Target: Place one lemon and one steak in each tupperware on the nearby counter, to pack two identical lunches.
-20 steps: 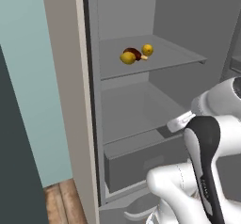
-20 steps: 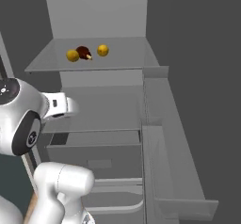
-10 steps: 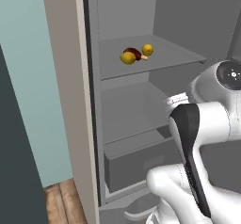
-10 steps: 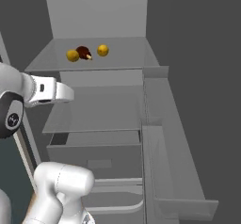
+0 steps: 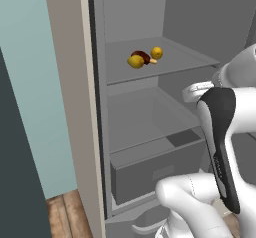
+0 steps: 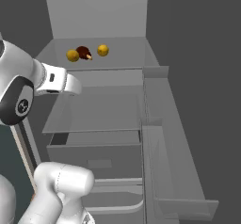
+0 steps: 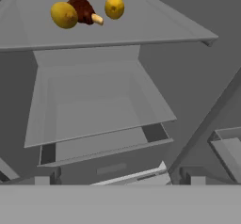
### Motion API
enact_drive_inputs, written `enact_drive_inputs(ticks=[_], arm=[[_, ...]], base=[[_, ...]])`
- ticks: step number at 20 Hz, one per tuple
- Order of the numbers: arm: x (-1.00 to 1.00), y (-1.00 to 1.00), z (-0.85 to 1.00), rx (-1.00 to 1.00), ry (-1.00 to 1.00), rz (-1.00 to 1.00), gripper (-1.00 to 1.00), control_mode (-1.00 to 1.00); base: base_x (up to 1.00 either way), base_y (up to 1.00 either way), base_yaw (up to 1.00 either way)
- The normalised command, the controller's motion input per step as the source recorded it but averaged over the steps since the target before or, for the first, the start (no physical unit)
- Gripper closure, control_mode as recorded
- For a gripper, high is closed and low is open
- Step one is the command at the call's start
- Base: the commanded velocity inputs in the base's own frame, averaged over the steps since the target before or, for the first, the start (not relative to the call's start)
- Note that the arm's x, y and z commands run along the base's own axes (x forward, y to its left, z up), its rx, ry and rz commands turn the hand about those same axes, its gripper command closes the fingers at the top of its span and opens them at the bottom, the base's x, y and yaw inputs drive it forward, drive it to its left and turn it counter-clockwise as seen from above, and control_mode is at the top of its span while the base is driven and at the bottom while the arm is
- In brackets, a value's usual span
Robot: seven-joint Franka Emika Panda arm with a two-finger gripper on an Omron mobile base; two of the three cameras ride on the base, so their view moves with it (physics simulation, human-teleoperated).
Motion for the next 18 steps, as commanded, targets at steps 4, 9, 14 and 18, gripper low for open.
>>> enact_drive_inputs(ticks=[4,9,14,18], arm=[[0.0,-0.09,0.01,0.2,0.0,0.18,-1.0,-1.0],[0.0,0.03,0.0,0.12,0.0,0.15,-1.0,-1.0],[0.0,0.1,0.0,0.05,0.0,0.15,-1.0,-1.0],[0.07,0.32,0.04,0.0,-0.07,0.09,-1.0,-1.0]], base=[[0.0,0.0,0.0],[0.0,0.0,0.0],[0.0,0.0,0.0],[0.0,0.0,0.0]])
